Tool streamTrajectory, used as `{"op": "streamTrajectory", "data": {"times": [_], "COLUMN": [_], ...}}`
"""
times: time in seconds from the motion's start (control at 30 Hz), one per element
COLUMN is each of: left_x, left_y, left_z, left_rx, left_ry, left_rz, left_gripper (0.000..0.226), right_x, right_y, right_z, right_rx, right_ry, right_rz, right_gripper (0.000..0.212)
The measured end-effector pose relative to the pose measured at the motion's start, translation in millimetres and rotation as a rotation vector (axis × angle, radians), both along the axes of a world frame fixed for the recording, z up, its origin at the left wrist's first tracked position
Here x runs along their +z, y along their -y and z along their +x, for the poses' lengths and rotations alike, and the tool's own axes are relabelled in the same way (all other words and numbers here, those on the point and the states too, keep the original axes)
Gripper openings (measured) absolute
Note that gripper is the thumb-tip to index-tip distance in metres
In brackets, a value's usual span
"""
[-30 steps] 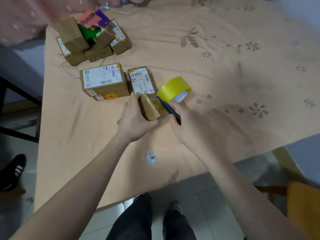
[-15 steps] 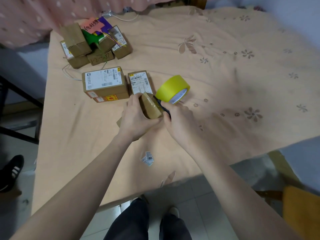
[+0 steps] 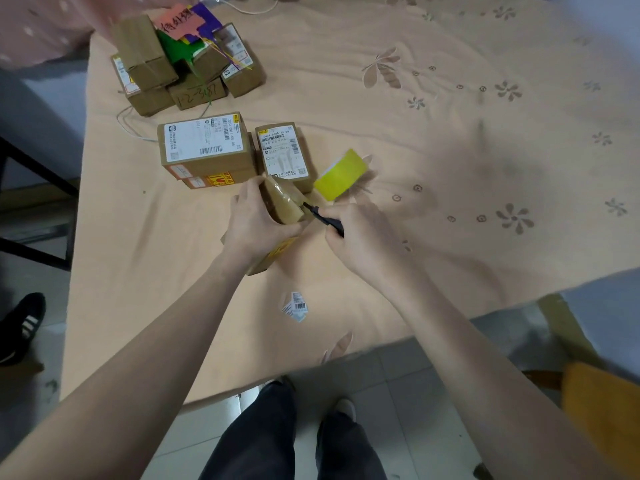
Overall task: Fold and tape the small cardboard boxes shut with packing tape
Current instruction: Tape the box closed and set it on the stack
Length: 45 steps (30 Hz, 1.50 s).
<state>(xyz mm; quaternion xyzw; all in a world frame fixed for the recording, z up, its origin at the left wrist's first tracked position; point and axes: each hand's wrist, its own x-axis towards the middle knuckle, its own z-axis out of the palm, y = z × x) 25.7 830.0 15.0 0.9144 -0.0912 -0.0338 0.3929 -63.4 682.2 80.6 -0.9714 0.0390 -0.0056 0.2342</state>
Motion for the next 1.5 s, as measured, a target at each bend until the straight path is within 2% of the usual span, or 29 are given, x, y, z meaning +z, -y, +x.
{"op": "streamTrajectory", "data": {"times": [0.07, 0.13, 0.23, 0.4, 0.53, 0.67, 0.83, 1.03, 1.23, 1.3, 1.37, 1.43, 1.5], "left_x": [-3.0, -2.8, 2.1, 11.2, 13.0, 10.9, 1.6, 1.5, -1.2, -5.4, -13.0, -23.4, -35.1], "left_y": [-3.3, -7.7, -14.0, -18.5, -24.7, -38.3, -48.4, -43.9, -43.5, -47.4, -52.9, -57.9, -61.1], "left_z": [0.3, 1.7, 4.8, -0.2, -6.6, -9.4, -16.8, -17.5, -14.6, -12.6, -11.0, -10.1, -10.8], "left_rx": [-0.006, 0.005, 0.013, 0.009, -0.021, -0.058, -0.098, -0.164, -0.163, -0.169, -0.191, -0.223, -0.245], "left_ry": [-0.002, -0.01, -0.018, -0.01, 0.114, 0.099, 0.087, 0.118, 0.151, 0.158, 0.146, 0.134, 0.116], "left_rz": [0.004, -0.03, -0.111, -0.209, -0.106, -0.002, 0.135, 0.145, 0.129, 0.189, 0.303, 0.406, 0.48], "left_gripper": [0.095, 0.094, 0.096, 0.099, 0.099, 0.102, 0.102, 0.103, 0.101, 0.101, 0.102, 0.104, 0.106], "right_x": [-1.7, -3.9, -10.0, -28.3, -43.0, -61.7, -80.7, -92.0, -95.4, -96.5, -99.8, -103.4, -107.3], "right_y": [1.4, 0.9, 0.7, -5.2, -17.0, -27.5, -35.8, -41.4, -42.1, -42.4, -42.3, -41.2, -38.4], "right_z": [0.8, -1.3, -1.6, 13.4, 24.9, 27.6, 30.3, 34.5, 39.7, 41.9, 43.0, 42.1, 39.8], "right_rx": [-0.007, -0.049, -0.193, -0.387, -0.367, -0.295, -0.287, -0.386, -0.408, -0.397, -0.381, -0.42, -0.513], "right_ry": [-0.008, 0.073, 0.125, 0.033, -0.14, -0.255, -0.259, -0.276, -0.276, -0.355, -0.453, -0.444, -0.384], "right_rz": [0.051, 0.13, 0.291, 0.596, 0.848, 1.029, 1.083, 1.181, 1.331, 1.281, 1.115, 0.947, 0.93], "right_gripper": [0.027, 0.026, 0.021, 0.042, 0.054, 0.046, 0.043, 0.052, 0.031, 0.03, 0.029, 0.021, 0.014]}}
